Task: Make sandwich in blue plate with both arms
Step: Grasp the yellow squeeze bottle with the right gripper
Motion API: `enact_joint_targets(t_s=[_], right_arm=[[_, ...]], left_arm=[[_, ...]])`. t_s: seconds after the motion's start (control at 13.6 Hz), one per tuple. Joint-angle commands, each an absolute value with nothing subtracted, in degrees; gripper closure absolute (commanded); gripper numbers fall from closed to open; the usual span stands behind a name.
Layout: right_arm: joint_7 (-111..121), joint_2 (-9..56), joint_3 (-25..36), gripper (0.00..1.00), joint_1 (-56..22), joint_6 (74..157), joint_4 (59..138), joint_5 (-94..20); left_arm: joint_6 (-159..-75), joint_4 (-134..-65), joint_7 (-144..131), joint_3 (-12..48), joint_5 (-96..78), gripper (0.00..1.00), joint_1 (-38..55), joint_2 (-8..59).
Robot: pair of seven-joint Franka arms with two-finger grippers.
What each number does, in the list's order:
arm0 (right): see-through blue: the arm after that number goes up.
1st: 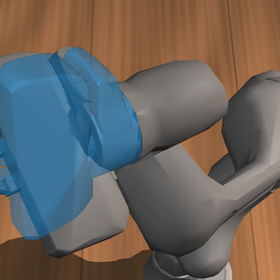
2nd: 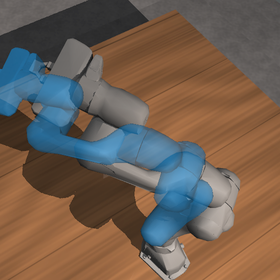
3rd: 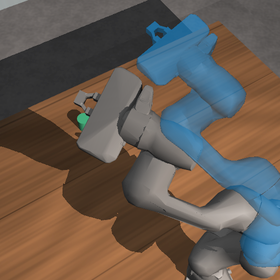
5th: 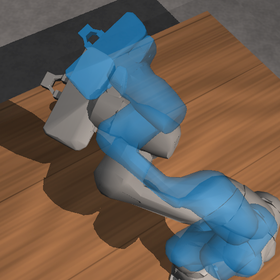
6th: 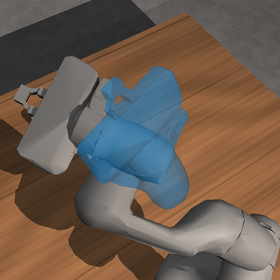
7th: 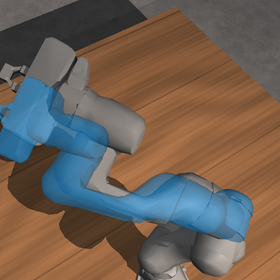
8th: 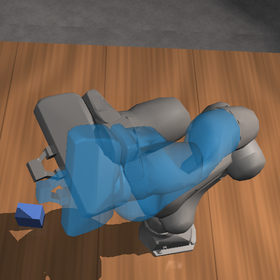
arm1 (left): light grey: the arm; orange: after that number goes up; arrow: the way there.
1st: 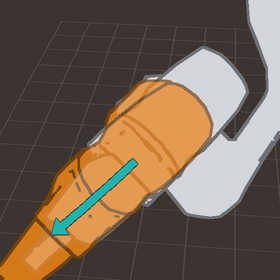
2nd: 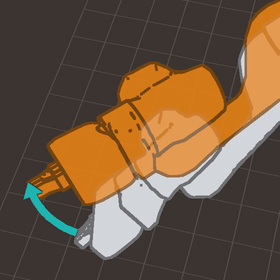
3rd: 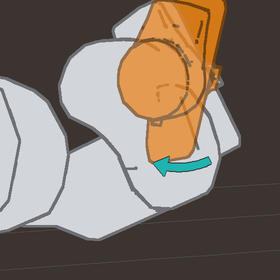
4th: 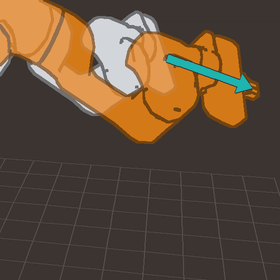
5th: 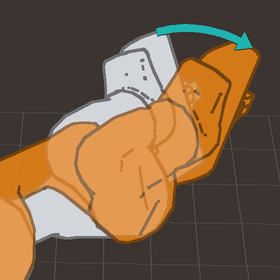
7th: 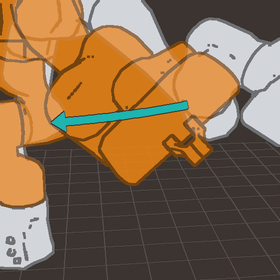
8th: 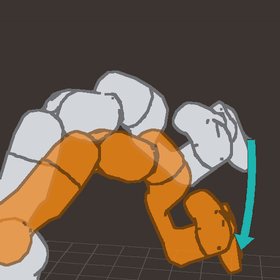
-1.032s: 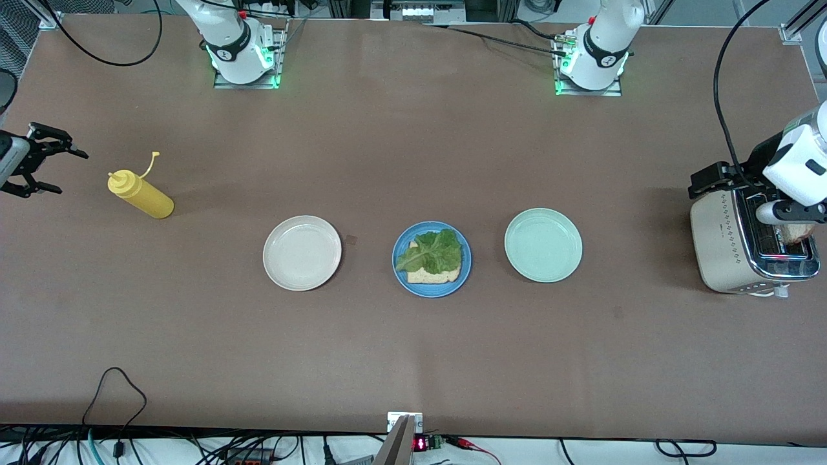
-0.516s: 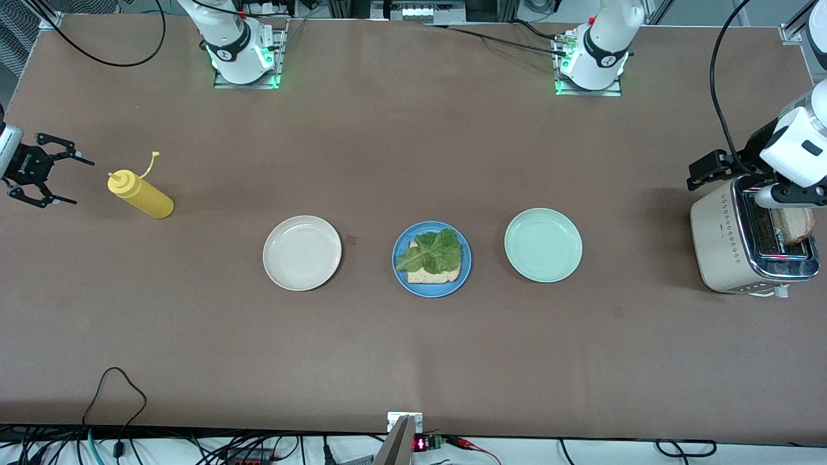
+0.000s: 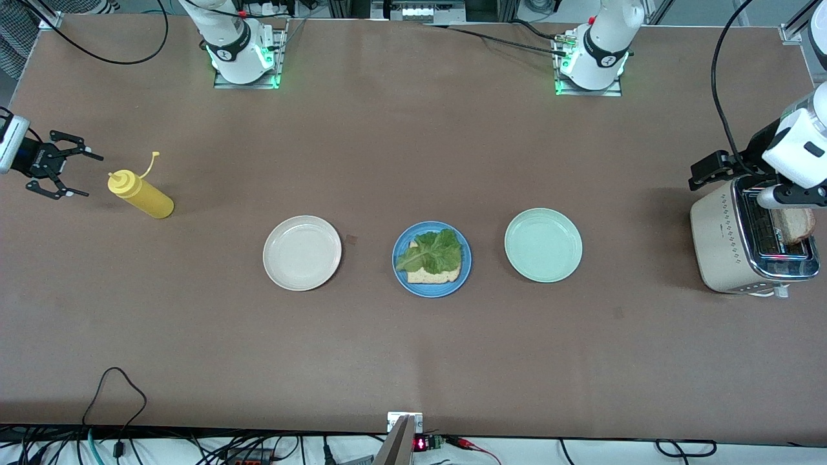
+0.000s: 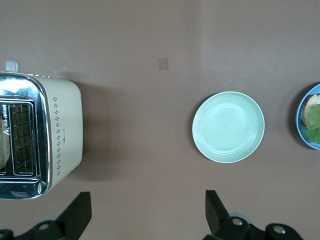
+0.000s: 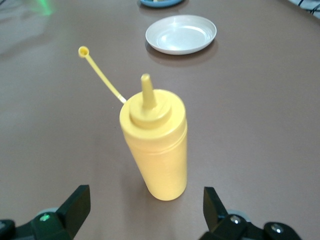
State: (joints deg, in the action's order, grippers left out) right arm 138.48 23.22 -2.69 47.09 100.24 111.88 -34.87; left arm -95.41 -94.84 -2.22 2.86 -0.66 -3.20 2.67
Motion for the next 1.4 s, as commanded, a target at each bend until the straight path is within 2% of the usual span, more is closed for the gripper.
enact_joint_targets(t_s=[0.0, 0.44, 1.33], right_arm=[[143.8, 27.5, -4.0, 0.00, 48.8, 99.0, 110.3, -37.9], [149.6, 36.4, -5.7, 0.00, 49.2, 96.1, 105.6, -40.9], [151.2, 40.1, -11.2, 0.00, 50.2, 96.6, 105.2, -43.4]], left_arm=[[-95.0, -94.8, -1.9, 2.9, -1.1, 0.00, -3.5, 1.3], [-93.0, -94.0, -1.8, 3.4, -1.1, 0.00, -3.5, 1.1], [-92.0, -93.9, -2.3, 3.4, -1.1, 0.00, -3.5, 1.1]])
